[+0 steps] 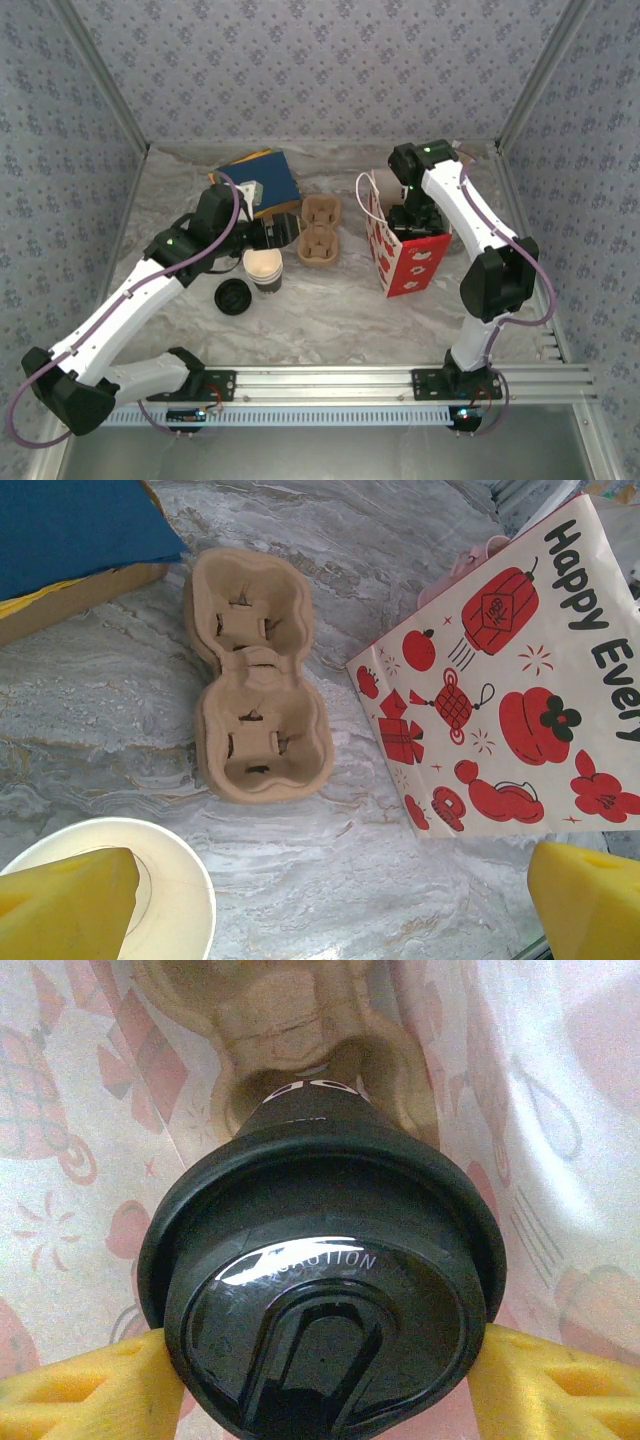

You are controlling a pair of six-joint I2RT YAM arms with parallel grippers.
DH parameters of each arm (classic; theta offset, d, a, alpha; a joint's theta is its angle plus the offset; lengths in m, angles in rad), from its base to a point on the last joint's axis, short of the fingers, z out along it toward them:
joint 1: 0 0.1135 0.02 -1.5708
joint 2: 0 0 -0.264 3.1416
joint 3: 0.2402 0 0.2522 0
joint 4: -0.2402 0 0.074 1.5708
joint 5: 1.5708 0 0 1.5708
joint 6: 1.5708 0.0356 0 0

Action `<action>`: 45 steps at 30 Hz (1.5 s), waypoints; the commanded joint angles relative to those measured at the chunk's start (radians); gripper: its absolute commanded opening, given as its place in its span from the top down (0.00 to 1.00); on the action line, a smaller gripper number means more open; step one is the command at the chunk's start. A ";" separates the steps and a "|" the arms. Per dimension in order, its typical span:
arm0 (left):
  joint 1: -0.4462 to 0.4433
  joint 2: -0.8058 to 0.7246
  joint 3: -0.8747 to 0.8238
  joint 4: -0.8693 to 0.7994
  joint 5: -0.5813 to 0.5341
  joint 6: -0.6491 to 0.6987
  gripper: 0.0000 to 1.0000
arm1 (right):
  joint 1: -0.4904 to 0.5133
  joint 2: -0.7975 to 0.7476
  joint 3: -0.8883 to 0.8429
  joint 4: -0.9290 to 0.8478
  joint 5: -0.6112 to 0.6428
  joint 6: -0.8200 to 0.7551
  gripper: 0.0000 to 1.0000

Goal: Pack the takeout coffee

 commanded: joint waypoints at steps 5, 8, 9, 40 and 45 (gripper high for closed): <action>-0.001 -0.006 0.006 0.015 0.011 -0.008 0.00 | 0.001 -0.018 -0.001 -0.020 0.012 0.008 0.28; 0.000 -0.005 0.006 0.016 0.011 -0.007 0.00 | 0.000 -0.019 -0.007 -0.018 0.012 0.008 0.28; 0.000 -0.004 0.006 0.016 0.011 -0.006 0.00 | 0.001 -0.017 -0.007 -0.019 0.012 0.008 0.28; 0.000 0.006 0.019 0.007 0.008 -0.003 0.00 | -0.007 0.012 -0.050 0.049 0.007 -0.006 0.28; 0.000 0.006 0.017 0.007 0.009 -0.003 0.00 | -0.008 0.014 -0.050 0.048 0.006 -0.007 0.28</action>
